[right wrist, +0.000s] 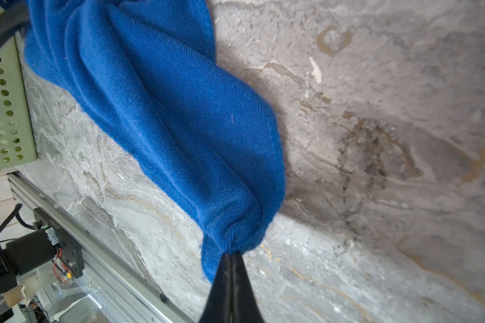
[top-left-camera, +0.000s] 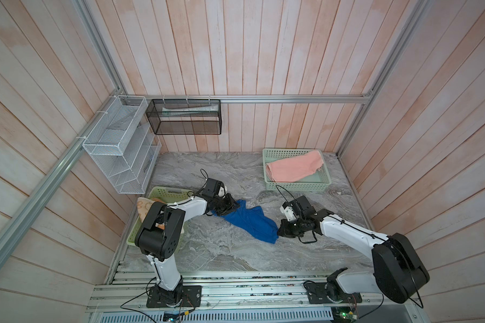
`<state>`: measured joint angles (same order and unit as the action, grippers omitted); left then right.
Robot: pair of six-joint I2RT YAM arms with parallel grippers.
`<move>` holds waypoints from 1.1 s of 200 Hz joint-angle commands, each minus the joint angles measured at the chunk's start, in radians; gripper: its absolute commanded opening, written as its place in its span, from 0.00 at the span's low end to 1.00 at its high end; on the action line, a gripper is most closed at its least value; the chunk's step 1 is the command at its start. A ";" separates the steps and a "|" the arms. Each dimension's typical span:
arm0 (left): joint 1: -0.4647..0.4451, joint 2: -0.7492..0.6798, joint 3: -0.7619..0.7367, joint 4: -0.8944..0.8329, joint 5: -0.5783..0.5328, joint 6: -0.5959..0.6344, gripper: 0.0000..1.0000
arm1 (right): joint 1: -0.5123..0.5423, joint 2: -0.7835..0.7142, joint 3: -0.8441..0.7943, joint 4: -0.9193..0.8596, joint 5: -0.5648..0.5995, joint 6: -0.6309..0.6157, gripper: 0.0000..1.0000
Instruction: Fold and stack the towels
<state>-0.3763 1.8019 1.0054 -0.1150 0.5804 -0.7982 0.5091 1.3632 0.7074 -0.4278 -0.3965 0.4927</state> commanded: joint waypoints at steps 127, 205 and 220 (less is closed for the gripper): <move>-0.018 0.045 0.050 0.011 0.041 0.028 0.00 | 0.000 -0.025 0.050 -0.045 0.040 -0.034 0.03; -0.019 -0.224 0.037 -0.085 -0.058 0.073 0.00 | 0.000 -0.059 0.067 -0.079 0.052 -0.028 0.18; -0.021 -0.246 0.011 -0.085 -0.066 0.068 0.00 | 0.002 -0.058 0.063 -0.078 0.038 -0.019 0.17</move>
<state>-0.3923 1.5803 1.0489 -0.1650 0.5491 -0.7483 0.5091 1.3209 0.7475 -0.4770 -0.3603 0.4679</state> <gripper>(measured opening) 0.046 0.178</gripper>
